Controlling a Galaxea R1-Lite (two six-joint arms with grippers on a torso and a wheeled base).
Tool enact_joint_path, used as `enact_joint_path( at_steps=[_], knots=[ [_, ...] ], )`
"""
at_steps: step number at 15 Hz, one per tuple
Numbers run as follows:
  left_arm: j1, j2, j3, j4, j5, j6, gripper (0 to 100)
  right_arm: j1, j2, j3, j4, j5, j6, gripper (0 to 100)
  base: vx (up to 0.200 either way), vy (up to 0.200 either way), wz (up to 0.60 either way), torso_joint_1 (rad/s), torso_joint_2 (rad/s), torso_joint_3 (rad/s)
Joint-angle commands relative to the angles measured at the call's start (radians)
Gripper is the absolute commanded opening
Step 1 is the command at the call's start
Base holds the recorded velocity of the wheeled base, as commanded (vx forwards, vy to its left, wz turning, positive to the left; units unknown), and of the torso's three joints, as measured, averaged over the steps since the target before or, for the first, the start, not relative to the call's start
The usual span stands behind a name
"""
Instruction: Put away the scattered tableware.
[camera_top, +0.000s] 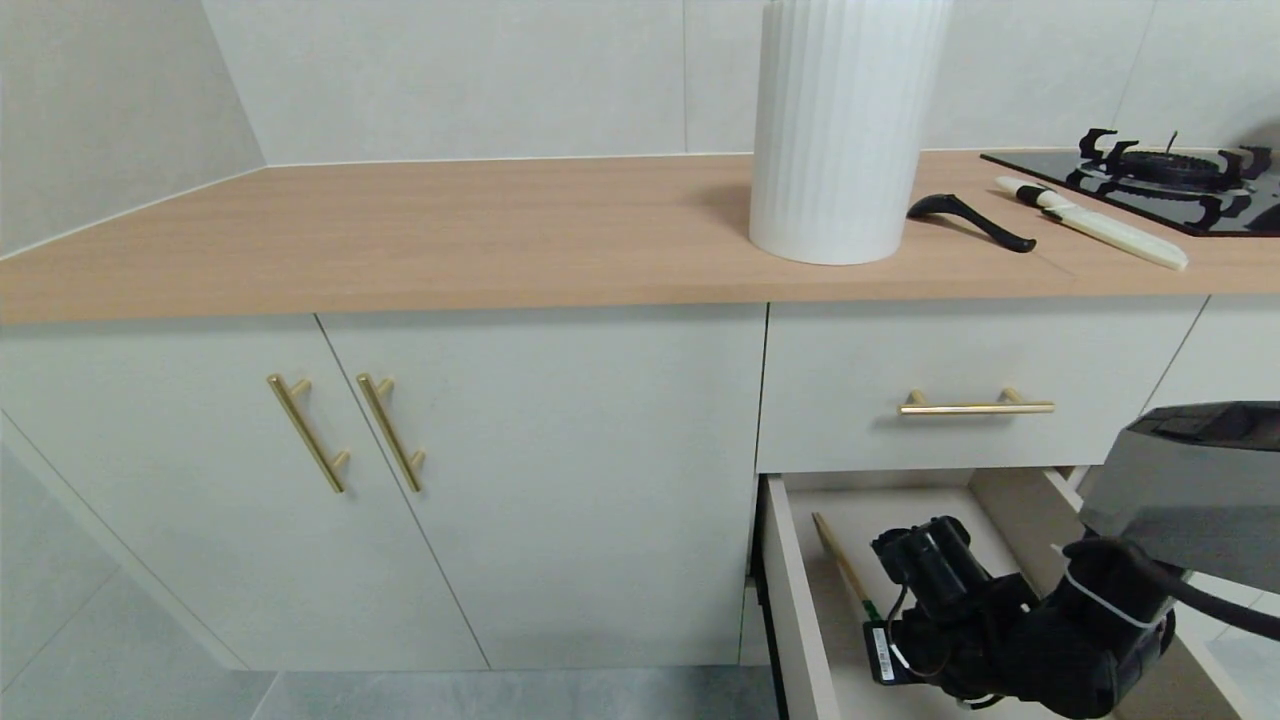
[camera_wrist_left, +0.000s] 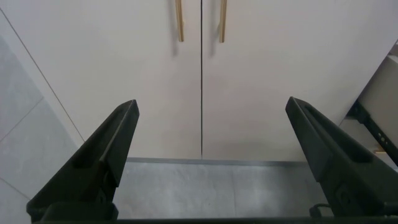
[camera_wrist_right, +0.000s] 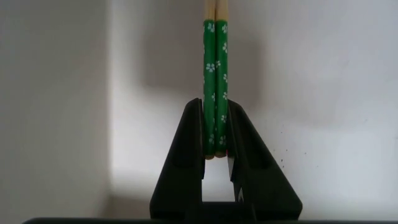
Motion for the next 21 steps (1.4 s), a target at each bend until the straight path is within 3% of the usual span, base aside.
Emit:
enact_joint_path(
  at_steps=[1, 3, 4, 10, 14, 17, 21],
  knots=[
    [0.000, 0.000, 0.000, 0.000, 0.000, 0.000, 100, -0.001, 0.052, -0.007, -0.001, -0.009, 0.001, 0, 0.000, 0.000, 0.00, 0.000, 0.00, 0.000],
    [0.000, 0.000, 0.000, 0.000, 0.000, 0.000, 100, -0.001, 0.050, -0.012, -0.001, -0.021, 0.004, 0, 0.000, 0.000, 0.00, 0.000, 0.00, 0.000],
    [0.000, 0.000, 0.000, -0.002, 0.000, 0.000, 100, -0.001, 0.050, -0.012, -0.001, -0.021, 0.006, 100, 0.000, 0.000, 0.00, 0.000, 0.00, 0.000],
    [0.000, 0.000, 0.000, 0.000, 0.000, 0.000, 100, 0.001, 0.026, -0.006, -0.001, -0.021, 0.004, 100, 0.000, 0.000, 0.00, 0.000, 0.00, 0.000],
    [0.000, 0.000, 0.000, 0.000, 0.000, 0.000, 100, -0.001, -0.155, 0.019, 0.035, -0.018, 0.001, 100, 0.000, 0.000, 0.00, 0.000, 0.00, 0.000],
    [0.000, 0.000, 0.000, 0.000, 0.000, 0.000, 100, -0.037, -0.427, -0.012, 0.265, -0.007, -0.008, 100, 0.000, 0.000, 0.00, 0.000, 0.00, 0.000],
    [0.000, 0.000, 0.000, 0.000, 0.000, 0.000, 100, -0.114, -0.681, -0.033, 0.366, -0.003, -0.103, 100, 0.000, 0.000, 0.00, 0.000, 0.00, 0.000]
  ],
)
